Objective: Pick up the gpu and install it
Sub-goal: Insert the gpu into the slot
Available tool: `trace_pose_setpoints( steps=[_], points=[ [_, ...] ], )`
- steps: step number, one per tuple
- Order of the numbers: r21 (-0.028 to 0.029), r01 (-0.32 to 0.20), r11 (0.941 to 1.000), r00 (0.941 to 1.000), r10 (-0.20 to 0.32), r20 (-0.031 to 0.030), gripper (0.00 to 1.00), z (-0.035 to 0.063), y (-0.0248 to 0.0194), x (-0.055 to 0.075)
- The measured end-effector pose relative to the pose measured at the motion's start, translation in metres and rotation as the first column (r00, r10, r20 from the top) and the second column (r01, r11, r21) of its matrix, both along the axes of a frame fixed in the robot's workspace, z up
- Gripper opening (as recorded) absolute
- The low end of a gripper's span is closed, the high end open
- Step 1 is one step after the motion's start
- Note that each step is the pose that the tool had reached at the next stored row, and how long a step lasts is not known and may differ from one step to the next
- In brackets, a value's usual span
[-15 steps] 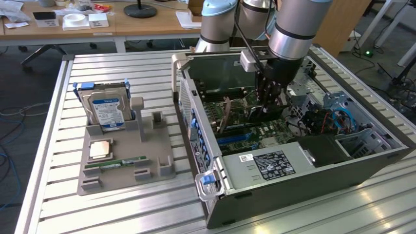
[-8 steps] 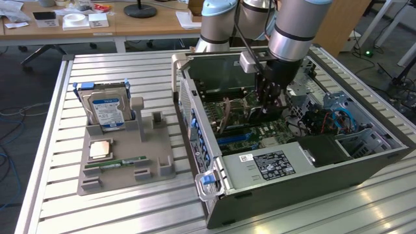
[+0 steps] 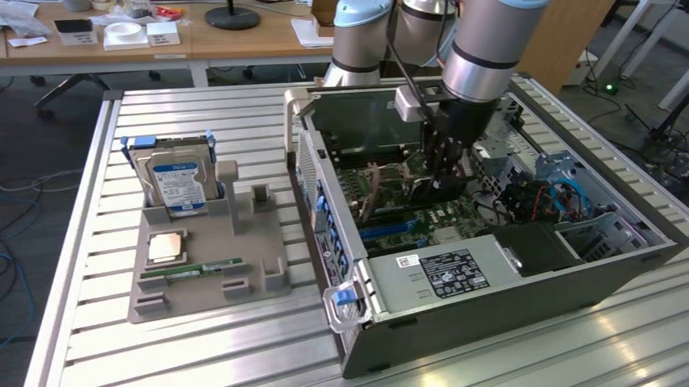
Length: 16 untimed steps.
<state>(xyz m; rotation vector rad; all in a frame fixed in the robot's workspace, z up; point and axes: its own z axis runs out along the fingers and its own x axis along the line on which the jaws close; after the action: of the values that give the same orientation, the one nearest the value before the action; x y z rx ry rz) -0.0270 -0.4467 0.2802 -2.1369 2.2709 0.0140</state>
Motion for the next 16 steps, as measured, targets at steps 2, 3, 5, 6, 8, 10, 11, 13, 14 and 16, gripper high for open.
trace_pose_setpoints(
  steps=[2,3,5,6,8,10,11,13,14,16],
  points=[
    [-0.0001,0.0,1.0,1.0,0.0,0.0001,0.26,0.0,0.0,-0.0015],
    [-0.0002,0.0,1.0,1.0,0.0,0.0001,0.26,0.0001,0.0,-0.0019],
    [-0.0001,0.0,1.0,1.0,0.0,0.0002,0.26,0.0,0.0,-0.0024],
    [-0.0001,0.0,1.0,1.0,0.0,0.0002,0.26,0.0,0.0,-0.0026],
    [-0.0002,0.0,1.0,1.0,0.0,0.0001,0.26,0.0001,0.0,-0.003],
    [-0.0001,0.0,1.0,1.0,0.0,0.0001,0.26,0.0001,0.0,-0.0033],
    [-0.0001,0.0,1.0,1.0,0.0,0.0001,0.26,0.0,0.0,-0.0033],
    [-0.0001,0.0,1.0,1.0,0.0,0.0001,0.26,0.0001,0.0,-0.0034],
    [-0.0001,0.0,1.0,1.0,0.0,0.0001,0.26,0.0001,-0.0001,-0.0035],
    [0.0,0.0,1.0,1.0,0.0,0.0002,0.26,-0.0006,-0.0001,-0.0039]
  ],
)
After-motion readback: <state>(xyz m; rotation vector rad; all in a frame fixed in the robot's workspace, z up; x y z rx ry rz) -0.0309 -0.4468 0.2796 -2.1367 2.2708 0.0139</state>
